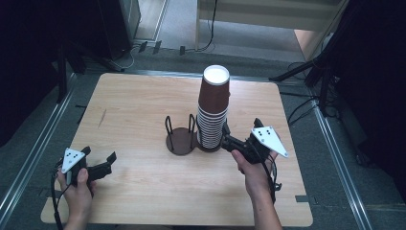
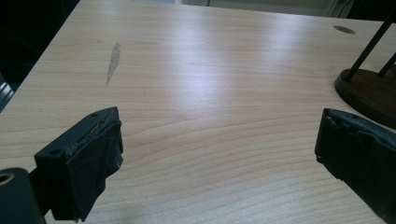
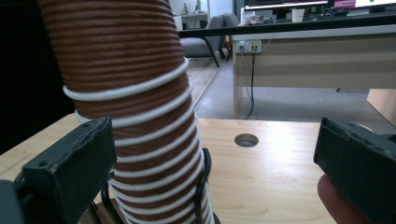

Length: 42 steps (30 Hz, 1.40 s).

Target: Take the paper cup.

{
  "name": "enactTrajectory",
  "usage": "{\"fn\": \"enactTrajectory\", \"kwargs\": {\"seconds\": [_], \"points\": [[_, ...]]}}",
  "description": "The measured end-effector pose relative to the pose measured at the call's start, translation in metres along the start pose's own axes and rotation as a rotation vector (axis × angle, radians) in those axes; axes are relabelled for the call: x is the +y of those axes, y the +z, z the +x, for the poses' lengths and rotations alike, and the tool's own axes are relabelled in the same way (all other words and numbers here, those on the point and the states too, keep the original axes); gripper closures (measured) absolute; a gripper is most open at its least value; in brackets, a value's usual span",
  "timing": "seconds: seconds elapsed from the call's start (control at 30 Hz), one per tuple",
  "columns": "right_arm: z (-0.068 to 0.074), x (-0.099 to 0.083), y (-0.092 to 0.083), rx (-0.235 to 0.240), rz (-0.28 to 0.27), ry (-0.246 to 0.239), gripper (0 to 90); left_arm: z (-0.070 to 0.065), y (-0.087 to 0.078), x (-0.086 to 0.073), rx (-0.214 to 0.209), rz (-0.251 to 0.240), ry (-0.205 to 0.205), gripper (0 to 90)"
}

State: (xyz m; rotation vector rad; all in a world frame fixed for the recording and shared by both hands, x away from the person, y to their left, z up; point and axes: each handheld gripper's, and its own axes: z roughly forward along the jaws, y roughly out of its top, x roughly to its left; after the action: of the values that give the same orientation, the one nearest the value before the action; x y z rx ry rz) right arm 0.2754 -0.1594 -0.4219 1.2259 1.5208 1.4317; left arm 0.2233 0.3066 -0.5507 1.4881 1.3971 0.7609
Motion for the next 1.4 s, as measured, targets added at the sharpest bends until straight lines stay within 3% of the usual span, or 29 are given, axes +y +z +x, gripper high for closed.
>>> {"fn": "enactTrajectory", "kwargs": {"seconds": [0.63, 1.03, 1.4], "points": [[0.022, 0.009, 0.016, 0.05, -0.016, 0.014, 0.0, 0.0, 0.0, 0.0, -0.002, -0.001, 0.002, 1.7], [0.034, 0.013, 0.028, 0.053, -0.025, 0.03, 0.0, -0.001, 0.001, 0.0, 0.001, 0.006, -0.001, 1.7], [0.049, 0.027, 0.039, 0.036, -0.046, -0.007, 0.0, 0.001, 0.001, 0.0, -0.007, 0.003, -0.009, 1.7]]}}
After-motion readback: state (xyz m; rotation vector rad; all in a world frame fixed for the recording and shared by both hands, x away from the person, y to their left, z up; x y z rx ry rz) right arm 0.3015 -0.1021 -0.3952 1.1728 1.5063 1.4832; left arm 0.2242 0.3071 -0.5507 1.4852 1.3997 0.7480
